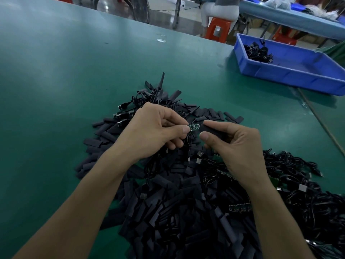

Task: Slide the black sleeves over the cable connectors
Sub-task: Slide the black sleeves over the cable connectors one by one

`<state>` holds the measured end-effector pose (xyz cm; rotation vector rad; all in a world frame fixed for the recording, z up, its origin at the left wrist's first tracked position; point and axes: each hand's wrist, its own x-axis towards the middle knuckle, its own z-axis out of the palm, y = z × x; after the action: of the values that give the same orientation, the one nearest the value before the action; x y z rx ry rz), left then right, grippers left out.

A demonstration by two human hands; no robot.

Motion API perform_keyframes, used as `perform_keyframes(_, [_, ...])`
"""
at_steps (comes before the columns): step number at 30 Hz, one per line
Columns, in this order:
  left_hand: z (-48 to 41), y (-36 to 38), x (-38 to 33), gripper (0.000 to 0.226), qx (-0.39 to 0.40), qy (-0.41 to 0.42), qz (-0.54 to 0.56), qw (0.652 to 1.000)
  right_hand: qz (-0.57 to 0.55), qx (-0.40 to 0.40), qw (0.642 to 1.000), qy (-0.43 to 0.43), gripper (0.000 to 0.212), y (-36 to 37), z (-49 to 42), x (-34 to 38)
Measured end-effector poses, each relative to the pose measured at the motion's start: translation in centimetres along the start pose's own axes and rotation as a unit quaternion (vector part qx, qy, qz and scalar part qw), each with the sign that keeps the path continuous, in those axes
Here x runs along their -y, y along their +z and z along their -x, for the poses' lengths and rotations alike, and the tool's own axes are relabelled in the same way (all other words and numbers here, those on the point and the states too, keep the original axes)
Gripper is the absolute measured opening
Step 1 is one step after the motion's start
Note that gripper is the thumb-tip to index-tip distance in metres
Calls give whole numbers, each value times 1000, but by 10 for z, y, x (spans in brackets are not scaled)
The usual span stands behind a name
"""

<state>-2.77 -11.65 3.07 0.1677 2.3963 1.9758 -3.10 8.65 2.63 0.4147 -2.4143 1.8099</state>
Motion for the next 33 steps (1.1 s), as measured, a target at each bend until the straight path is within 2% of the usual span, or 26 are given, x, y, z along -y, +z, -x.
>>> perform_keyframes(5, [-1, -1, 1, 4, 3, -2, 7, 1000, 34, 23, 999, -6, 31, -4, 0, 2])
perform_keyframes(14, [-1, -5, 0, 2, 19, 4, 18, 1000, 5, 5, 1000, -13, 19, -1, 1, 2])
perform_keyframes(17, [-1, -5, 0, 1, 18, 5, 19, 1000, -19, 5, 1000, -3, 24, -1, 2, 3])
perform_keyframes(25, [-1, -4, 1, 1, 25, 1, 21, 999, -52, 47, 997, 23, 34, -9, 1, 7])
perform_keyframes(33, [1, -1, 0, 4, 57, 10, 6, 998, -33, 83, 996, 10, 31, -8, 1, 7])
